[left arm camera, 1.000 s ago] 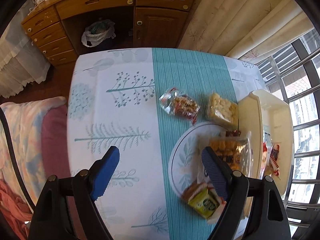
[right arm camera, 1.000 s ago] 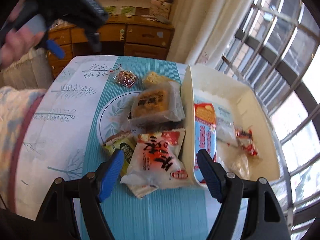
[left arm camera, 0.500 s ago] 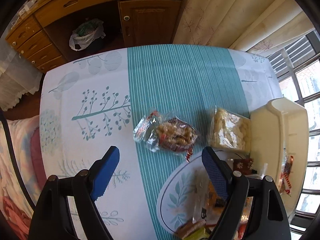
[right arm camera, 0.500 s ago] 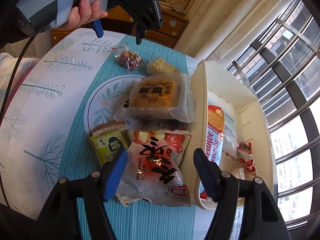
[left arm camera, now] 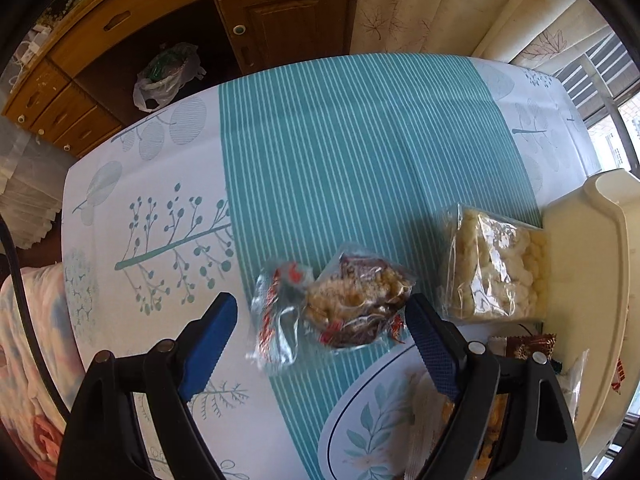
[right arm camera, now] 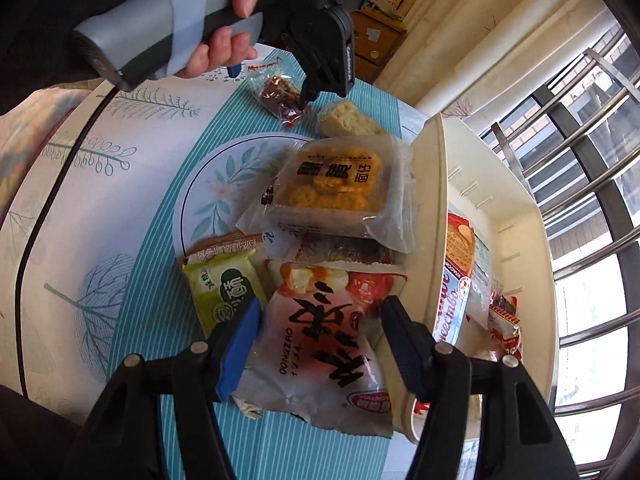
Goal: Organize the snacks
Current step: 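Grasp the clear brown-snack bag with the left tool while the right tool grasps the red-and-white packet, then carry the brown-snack bag and red-and-white packet with both tools over the white tray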
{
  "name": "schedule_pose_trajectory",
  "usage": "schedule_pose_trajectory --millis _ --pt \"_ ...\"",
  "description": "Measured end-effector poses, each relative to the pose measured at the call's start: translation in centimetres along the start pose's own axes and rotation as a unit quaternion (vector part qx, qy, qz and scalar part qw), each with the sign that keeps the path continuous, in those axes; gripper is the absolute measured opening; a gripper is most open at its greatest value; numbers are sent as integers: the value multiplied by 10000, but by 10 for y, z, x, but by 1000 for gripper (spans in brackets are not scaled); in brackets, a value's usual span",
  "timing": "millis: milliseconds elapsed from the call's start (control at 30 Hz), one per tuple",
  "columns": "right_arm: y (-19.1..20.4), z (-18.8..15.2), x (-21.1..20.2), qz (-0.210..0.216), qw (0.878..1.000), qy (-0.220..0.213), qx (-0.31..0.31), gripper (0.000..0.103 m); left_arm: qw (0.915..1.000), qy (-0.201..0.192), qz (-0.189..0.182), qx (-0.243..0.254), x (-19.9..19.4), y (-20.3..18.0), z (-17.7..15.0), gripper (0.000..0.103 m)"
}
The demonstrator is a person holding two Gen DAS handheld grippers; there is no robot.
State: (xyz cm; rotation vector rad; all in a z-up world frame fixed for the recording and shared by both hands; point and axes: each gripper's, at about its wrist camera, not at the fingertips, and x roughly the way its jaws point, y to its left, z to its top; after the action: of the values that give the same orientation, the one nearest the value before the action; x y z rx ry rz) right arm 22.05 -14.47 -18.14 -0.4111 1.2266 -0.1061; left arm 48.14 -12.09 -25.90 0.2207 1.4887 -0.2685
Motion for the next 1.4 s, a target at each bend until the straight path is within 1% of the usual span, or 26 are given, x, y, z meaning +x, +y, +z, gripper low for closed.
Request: schedule_pose_trajectory --millis 67,100,133,200,233,267,300,333,367,433,467,533,633,767,967,1200,1400 --pt "1 0 1 14 10000 25 -79 60 10000 5 34 37 4 -3 2 88" --pt "2 0 1 36 9999 57 -116 57 9999 26 95 70 9 -4 4 89" --pt "3 0 1 45 9998 93 -160 54 9999 34 106 103 12 -5 5 88" --pt "5 1 3 23 9994 176 -282 51 9999 11 65 123 15 -6 5 88" --pt "6 2 4 27 9993 210 -321 48 9999 -7 25 115 15 -6 6 85" --pt "6 2 4 36 9991 237 -336 47 9999 -42 -66 100 15 -6 7 76" --pt "5 2 4 42 9991 253 -343 46 9998 -79 -188 88 13 -5 6 73" --pt "5 2 4 45 9991 261 -345 45 9996 -133 -234 97 11 -5 6 66" --pt "5 2 4 51 9990 271 -346 45 9994 -167 -262 122 9 -7 5 63" --pt "6 2 3 58 9989 298 -345 44 9993 -201 -239 186 9 -9 4 63" --pt "6 3 3 67 9989 311 -336 44 9992 -230 -240 219 8 -9 4 60" --pt "4 4 3 90 9989 338 -321 43 9987 -281 -345 241 4 -10 2 50" --pt "1 6 4 112 9987 407 -282 43 9985 -346 -339 271 -3 -11 -3 46" --pt "1 7 2 154 9983 521 -232 41 9985 -370 -339 240 -9 -10 -12 45" --pt "3 5 0 160 9975 661 -178 40 9978 -425 -471 211 -19 8 -37 45" --pt "9 2 -11 278 9960 846 3 39 9975 -265 -646 -69 -37 40 -92 45" --pt "24 2 -33 308 9965 773 -82 38 9962 -200 -785 -306 -59 70 -147 45"
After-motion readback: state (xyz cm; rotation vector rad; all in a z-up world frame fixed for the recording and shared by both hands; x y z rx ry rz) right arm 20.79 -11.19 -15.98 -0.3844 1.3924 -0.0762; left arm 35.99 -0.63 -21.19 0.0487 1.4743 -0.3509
